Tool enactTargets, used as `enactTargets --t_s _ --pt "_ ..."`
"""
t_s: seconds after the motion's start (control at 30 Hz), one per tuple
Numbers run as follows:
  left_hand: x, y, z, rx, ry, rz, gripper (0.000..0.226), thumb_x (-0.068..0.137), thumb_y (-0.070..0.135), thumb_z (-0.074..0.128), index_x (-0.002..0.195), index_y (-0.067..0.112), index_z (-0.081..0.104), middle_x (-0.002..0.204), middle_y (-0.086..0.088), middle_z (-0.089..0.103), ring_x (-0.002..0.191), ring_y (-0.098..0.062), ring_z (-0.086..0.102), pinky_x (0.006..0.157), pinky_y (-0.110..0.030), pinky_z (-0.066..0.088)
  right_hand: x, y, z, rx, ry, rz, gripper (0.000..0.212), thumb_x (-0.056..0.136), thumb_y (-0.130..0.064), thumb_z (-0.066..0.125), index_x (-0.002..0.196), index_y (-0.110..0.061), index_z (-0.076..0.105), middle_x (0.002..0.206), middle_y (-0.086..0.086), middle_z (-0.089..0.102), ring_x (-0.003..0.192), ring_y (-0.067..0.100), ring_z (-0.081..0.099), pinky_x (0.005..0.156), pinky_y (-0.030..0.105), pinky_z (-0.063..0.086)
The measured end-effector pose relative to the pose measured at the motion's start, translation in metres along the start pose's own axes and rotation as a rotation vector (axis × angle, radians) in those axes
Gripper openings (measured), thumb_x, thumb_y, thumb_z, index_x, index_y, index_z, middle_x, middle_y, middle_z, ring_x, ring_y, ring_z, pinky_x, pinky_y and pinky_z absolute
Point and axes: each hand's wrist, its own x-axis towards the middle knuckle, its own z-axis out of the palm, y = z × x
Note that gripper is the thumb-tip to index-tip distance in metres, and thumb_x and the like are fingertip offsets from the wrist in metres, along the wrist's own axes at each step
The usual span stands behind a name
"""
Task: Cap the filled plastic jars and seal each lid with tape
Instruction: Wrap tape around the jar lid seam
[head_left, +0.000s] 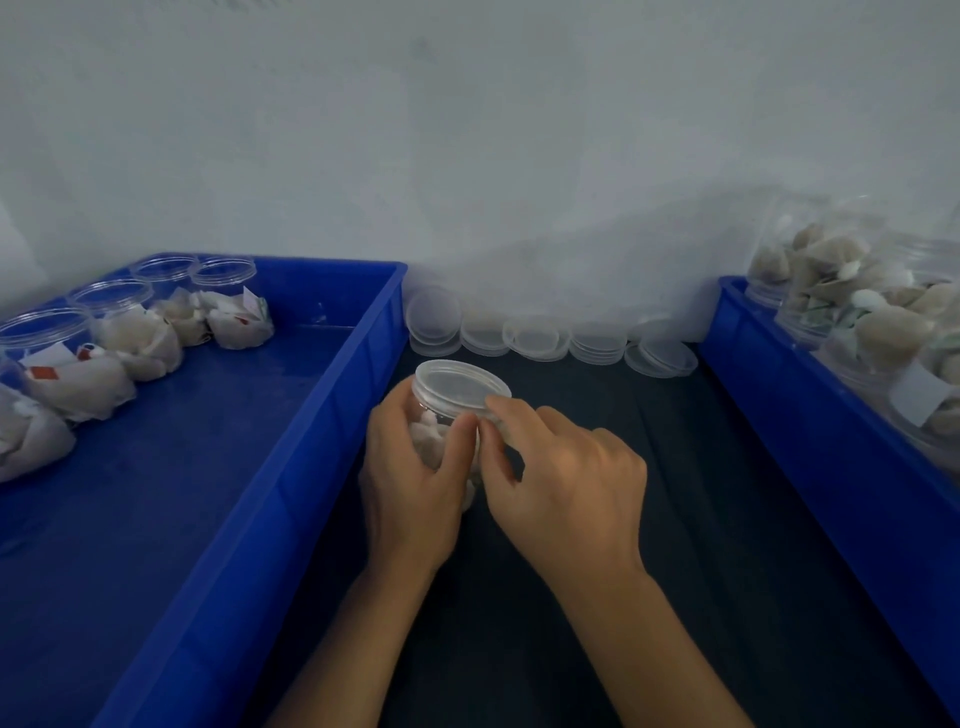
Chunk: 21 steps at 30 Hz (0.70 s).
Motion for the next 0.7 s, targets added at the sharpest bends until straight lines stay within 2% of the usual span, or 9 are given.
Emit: enactTargets --t_s 0.1,0.23,0.4,0.5,0.6,0.7 --pt "0.0 0.002 -0.002 0.05 -0.063 0.012 0.08 0.09 0.077 0.051 0.158 0.036 0.041 0.138 0.019 0.056 0.122 0.007 0.055 0.089 -0.014 0.045 -0.001 0.003 -0.001 0.005 -0.017 0.007 0.01 0.096 -0.029 0.073 0.095 -0.02 0.078 0.056 -0.007 0.052 0.041 0.013 0.036 0.042 0.031 0.037" --pt "-0.001 0.008 -0.001 0.046 -0.088 0.034 0.082 0.083 0.091 0.052 0.147 0.04 0.047 0.128 0.024 0.062 0.117 0.007 0.06 0.083 -0.011 0.048 -0.001 0.008 -0.003 0.011 -0.025 0.028 0.009 0.095 -0.026 0.074 0.099 -0.021 0.08 0.057 -0.007 0.053 0.041 0.014 0.04 0.042 0.031 0.039" --pt "0.0 0.009 0.001 0.072 -0.061 0.014 0.076 0.086 0.091 0.05 0.143 0.041 0.045 0.122 0.025 0.064 0.11 0.008 0.063 0.083 -0.017 0.049 -0.001 0.008 -0.003 0.024 -0.026 0.03 0.012 0.097 -0.027 0.072 0.103 -0.02 0.08 0.057 -0.007 0.055 0.042 0.015 0.042 0.043 0.033 0.042" --pt "0.0 0.01 0.0 0.088 -0.046 0.009 0.076 0.084 0.094 0.047 0.138 0.041 0.045 0.119 0.023 0.065 0.105 0.007 0.065 0.081 -0.018 0.052 -0.002 0.006 -0.004 0.043 -0.054 0.038 0.02 0.1 -0.029 0.063 0.109 -0.021 0.079 0.06 -0.008 0.057 0.043 0.015 0.044 0.045 0.034 0.043" --pt "0.0 0.013 0.001 0.121 -0.036 -0.022 0.065 0.084 0.09 0.047 0.133 0.047 0.039 0.115 0.02 0.065 0.098 0.007 0.065 0.077 -0.017 0.051 -0.001 0.005 -0.006 0.03 -0.059 0.049 0.036 0.098 -0.026 0.049 0.117 -0.02 0.079 0.062 -0.007 0.058 0.044 0.014 0.041 0.046 0.031 0.04" --pt "0.001 0.014 0.001 0.135 -0.022 -0.042 0.071 0.081 0.087 0.047 0.135 0.041 0.043 0.114 0.018 0.065 0.098 0.007 0.063 0.075 -0.015 0.046 0.001 0.007 -0.007 -0.04 -0.076 0.07 0.04 0.098 -0.026 0.047 0.124 -0.017 0.076 0.066 -0.005 0.059 0.047 0.014 0.043 0.049 0.031 0.038"
